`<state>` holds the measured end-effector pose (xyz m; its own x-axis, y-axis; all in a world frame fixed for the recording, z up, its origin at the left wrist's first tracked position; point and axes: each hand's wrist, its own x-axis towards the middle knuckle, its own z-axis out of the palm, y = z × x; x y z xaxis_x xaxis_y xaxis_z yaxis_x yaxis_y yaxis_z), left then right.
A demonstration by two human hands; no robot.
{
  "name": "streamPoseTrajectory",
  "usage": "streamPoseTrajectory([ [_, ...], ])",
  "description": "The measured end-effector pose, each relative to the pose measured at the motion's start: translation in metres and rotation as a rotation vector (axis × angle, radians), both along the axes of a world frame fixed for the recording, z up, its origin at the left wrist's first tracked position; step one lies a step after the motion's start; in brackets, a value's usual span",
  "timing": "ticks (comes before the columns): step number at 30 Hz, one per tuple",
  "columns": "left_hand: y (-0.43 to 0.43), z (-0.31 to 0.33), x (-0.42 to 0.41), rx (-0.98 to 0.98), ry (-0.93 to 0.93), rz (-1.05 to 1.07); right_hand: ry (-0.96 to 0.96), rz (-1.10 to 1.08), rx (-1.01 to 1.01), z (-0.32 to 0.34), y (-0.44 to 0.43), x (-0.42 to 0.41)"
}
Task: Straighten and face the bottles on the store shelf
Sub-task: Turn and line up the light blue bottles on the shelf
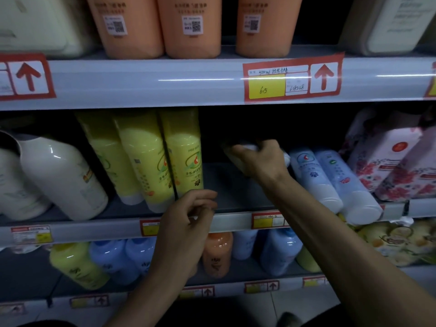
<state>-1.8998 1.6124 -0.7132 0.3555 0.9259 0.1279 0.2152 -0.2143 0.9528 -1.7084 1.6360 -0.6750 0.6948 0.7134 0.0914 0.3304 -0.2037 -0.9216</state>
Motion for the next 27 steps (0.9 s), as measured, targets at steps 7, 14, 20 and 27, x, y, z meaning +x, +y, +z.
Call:
streamPoseTrajectory([
  [7,0.001,-0.001,-0.005,-0.034,-0.001,-0.021,0.301,0.019,0.083,0.009,-0.038,0.001],
  [14,-0.001,-0.005,-0.008,0.01,0.019,-0.012,0.423,0.036,0.027,0.004,-0.026,0.0],
  [20,0.004,-0.011,-0.006,0.022,0.011,-0.021,0.697,0.063,0.052,-0.018,-0.037,-0.003],
  [27,0.004,-0.019,0.005,0.271,0.163,-0.019,1.14,0.13,0.116,-0.013,-0.049,0.004],
])
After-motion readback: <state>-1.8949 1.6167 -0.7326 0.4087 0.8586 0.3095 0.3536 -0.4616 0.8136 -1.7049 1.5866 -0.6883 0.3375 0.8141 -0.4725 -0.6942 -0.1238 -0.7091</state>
